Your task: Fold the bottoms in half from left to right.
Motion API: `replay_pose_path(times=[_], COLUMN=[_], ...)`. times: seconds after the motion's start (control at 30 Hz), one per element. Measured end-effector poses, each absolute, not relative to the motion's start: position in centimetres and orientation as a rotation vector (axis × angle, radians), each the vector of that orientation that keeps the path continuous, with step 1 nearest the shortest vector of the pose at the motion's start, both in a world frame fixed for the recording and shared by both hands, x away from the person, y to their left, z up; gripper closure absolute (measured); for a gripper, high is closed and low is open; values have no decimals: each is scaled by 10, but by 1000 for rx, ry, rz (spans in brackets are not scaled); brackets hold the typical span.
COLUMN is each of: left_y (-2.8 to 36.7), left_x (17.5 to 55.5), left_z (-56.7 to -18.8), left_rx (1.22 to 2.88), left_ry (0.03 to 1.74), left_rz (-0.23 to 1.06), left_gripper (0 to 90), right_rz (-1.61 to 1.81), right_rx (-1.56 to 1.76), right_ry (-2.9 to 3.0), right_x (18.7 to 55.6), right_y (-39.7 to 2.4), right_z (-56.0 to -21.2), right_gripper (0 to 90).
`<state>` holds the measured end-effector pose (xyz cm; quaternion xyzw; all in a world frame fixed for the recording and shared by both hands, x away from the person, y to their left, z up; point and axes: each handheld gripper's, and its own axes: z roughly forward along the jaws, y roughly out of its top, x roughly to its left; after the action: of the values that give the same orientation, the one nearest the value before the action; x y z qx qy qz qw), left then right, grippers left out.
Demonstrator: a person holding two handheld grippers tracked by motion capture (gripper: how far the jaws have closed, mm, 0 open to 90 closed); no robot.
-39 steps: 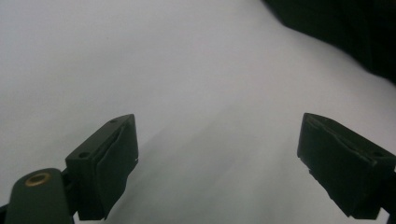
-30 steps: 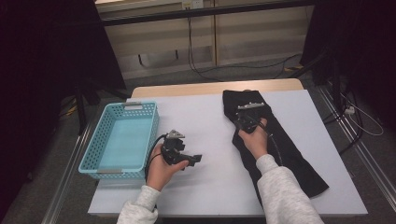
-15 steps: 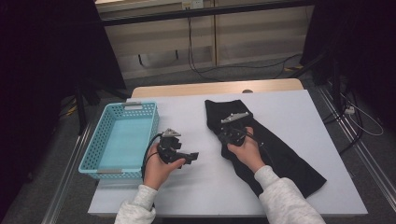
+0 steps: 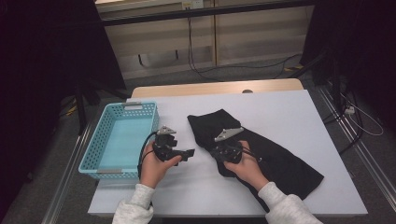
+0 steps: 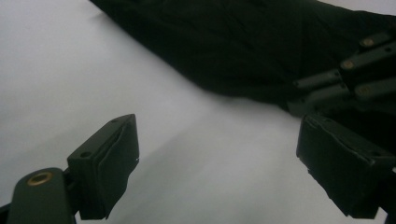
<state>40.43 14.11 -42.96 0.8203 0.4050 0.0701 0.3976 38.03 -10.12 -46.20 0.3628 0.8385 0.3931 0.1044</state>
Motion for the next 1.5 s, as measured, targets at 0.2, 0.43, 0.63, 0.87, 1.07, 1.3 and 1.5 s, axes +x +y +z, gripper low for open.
replay_pose_path(times=[0.2,0.43,0.63,0.87,1.07,1.3,1.5], left_y=[146,150,151,154,152,146,139], left_x=[406,408,409,410,414,422,430], left_z=[-424,-424,-421,-419,-421,-423,-423], left_rx=[2060,2053,2048,2031,2032,2053,2064], left_ry=[1041,1069,1067,1081,1082,1075,1062], left_rz=[194,212,216,224,220,234,234], left_gripper=[131,131,131,131,131,131,132], right_rz=[1183,1214,1192,1263,1255,1198,1145], right_rx=[974,916,941,987,1047,1142,1218], right_ry=[2548,2620,2602,2515,2431,2367,2314], right_x=[362,348,348,351,353,351,341], right_y=[-88,-83,-86,-102,-123,-154,-184], right_z=[-461,-460,-455,-434,-423,-428,-432], right_gripper=[857,821,528,338,246,215,211])
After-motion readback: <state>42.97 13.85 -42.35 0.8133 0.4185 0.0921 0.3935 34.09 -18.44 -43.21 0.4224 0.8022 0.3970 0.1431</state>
